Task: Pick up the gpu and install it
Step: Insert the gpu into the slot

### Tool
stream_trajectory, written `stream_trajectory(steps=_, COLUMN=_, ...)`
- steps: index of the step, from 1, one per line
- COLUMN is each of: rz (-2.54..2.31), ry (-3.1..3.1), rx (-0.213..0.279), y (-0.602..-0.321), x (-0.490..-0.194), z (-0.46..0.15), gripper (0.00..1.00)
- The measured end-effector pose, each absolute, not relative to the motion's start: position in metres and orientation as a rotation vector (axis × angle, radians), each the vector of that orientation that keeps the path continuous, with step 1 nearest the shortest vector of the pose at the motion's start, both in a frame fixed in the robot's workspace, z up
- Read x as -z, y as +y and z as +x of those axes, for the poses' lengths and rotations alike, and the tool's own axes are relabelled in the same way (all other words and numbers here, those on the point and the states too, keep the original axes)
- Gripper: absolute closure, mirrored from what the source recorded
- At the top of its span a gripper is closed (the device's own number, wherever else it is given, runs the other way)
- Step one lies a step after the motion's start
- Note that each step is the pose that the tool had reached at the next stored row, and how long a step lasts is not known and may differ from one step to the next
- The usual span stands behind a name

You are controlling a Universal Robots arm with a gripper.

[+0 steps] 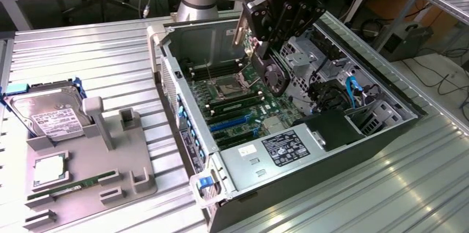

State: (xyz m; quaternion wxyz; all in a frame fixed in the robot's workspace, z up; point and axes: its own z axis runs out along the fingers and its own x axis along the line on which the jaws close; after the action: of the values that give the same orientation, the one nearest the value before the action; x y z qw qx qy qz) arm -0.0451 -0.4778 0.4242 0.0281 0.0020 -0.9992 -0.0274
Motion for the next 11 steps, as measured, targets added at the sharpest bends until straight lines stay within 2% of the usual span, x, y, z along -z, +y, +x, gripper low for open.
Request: stream_trajectory(steps=11, rz=0.006, ry=-3.084, rx=0.085, y=-0.4778, x=-0.4242, z=-0.0451, gripper=0.74)
